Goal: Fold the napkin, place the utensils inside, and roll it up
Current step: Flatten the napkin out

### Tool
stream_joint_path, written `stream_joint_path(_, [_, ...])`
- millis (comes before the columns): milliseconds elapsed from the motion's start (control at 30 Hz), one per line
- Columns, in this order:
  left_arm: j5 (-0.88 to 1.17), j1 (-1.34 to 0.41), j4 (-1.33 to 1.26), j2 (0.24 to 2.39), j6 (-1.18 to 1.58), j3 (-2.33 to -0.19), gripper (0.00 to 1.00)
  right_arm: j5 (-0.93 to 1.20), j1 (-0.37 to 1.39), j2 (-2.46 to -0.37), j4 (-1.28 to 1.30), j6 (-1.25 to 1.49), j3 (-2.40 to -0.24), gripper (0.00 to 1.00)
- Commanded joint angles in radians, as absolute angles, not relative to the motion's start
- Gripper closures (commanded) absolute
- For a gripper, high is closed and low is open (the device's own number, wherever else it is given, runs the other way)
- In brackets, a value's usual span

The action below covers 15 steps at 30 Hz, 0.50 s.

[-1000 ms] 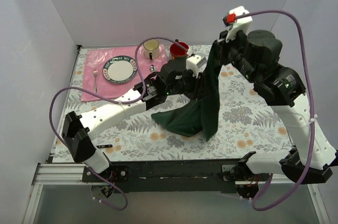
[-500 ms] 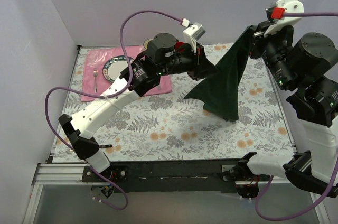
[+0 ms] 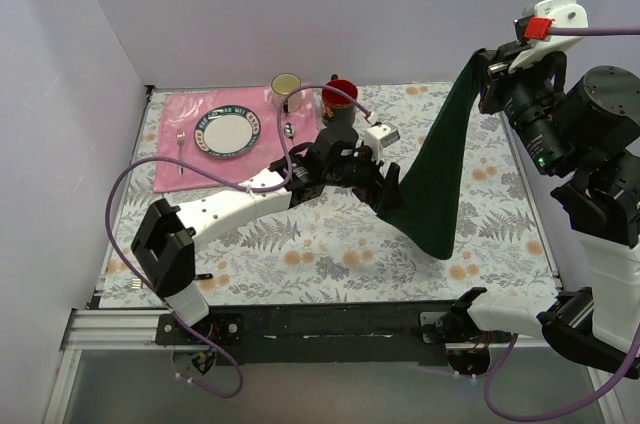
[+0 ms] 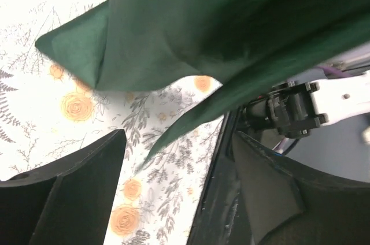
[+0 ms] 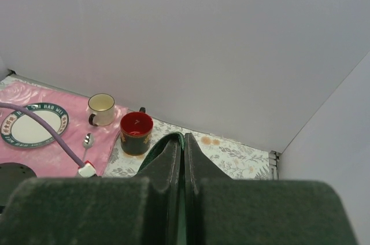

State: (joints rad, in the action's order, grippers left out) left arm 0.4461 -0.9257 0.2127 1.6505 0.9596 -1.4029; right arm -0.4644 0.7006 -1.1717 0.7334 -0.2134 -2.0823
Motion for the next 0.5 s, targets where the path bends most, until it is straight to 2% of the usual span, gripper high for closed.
stream_joint_path(0, [0.503, -0.923, 0.077, 1.652, 0.951, -1.334, 0.33, -0.477, 0.699, -1.166, 0.684, -0.221, -2.135, 0.99])
stream_joint_path(67, [0.58, -0.923, -0.044, 1.651, 1.012, -1.261, 0.39, -0.491, 0.699, -1.166, 0.68, -0.229, -2.138, 0.99])
stream_joint_path(200, [0.64, -0.923, -0.196, 1.661, 1.15, -1.177, 0.6, -0.503, 0.699, -1.155, 0.658, -0.232, -2.119, 0.99])
stream_joint_path(267, [0.608, -0.927, -0.213, 1.68, 1.167, -1.186, 0.52, -0.502, 0.698, -1.149, 0.646, -0.232, -2.111, 0.99])
stream_joint_path(333, [0.588, -0.927, -0.225, 1.68, 1.161, -1.196, 0.37, -0.492, 0.699, -1.144, 0.64, -0.232, -2.099, 0.99])
stream_joint_path(467, [0.494, -0.927, -0.207, 1.648, 1.095, -1.196, 0.34, -0.479, 0.699, -1.154, 0.644, -0.229, -2.1, 0.99])
